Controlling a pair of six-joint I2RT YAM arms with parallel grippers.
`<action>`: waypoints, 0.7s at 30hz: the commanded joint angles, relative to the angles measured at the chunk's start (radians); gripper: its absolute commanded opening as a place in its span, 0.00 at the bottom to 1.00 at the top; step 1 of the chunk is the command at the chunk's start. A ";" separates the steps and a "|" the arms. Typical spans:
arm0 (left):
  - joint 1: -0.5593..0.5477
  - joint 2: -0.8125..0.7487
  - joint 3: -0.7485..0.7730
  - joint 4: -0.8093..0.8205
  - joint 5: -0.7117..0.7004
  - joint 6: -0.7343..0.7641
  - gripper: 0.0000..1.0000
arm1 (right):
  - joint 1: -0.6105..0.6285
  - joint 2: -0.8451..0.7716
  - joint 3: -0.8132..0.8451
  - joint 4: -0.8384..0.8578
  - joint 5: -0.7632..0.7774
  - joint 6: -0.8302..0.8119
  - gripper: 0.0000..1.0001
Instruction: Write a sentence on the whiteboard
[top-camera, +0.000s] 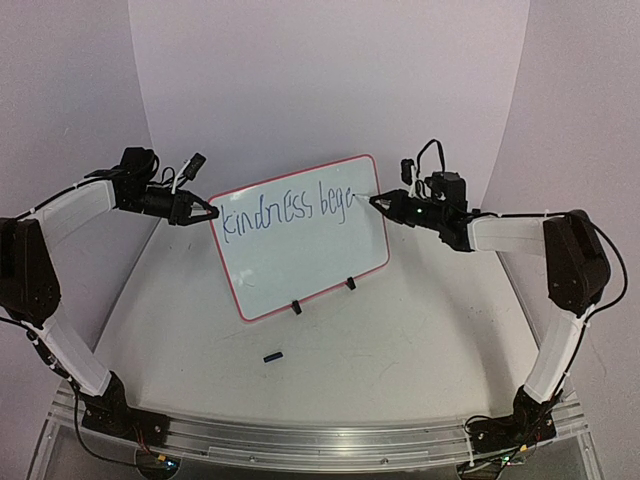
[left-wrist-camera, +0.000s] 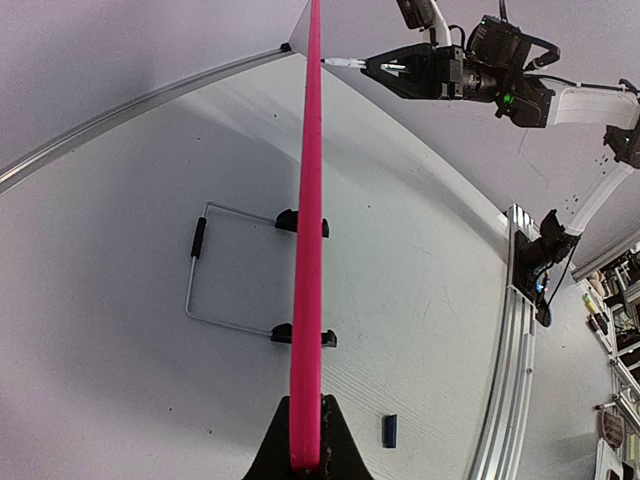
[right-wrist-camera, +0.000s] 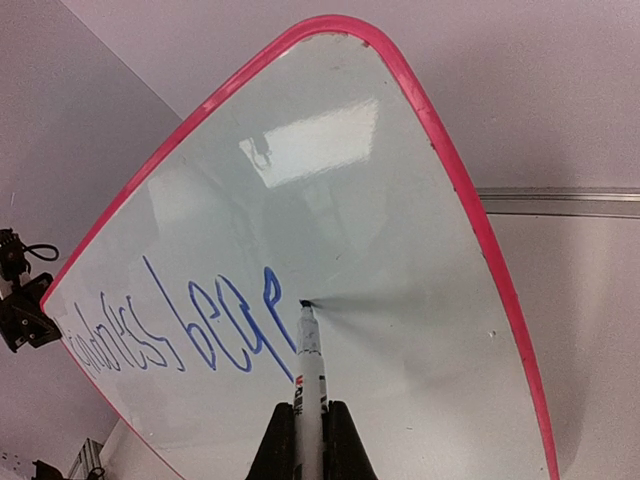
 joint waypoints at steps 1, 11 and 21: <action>-0.020 0.004 0.014 -0.028 -0.048 0.046 0.00 | -0.001 -0.006 0.024 0.032 0.073 0.011 0.00; -0.021 0.001 0.014 -0.029 -0.049 0.046 0.00 | -0.001 -0.034 -0.002 0.036 0.108 0.011 0.00; -0.022 -0.001 0.014 -0.028 -0.049 0.046 0.00 | -0.001 -0.112 -0.038 0.069 0.044 0.006 0.00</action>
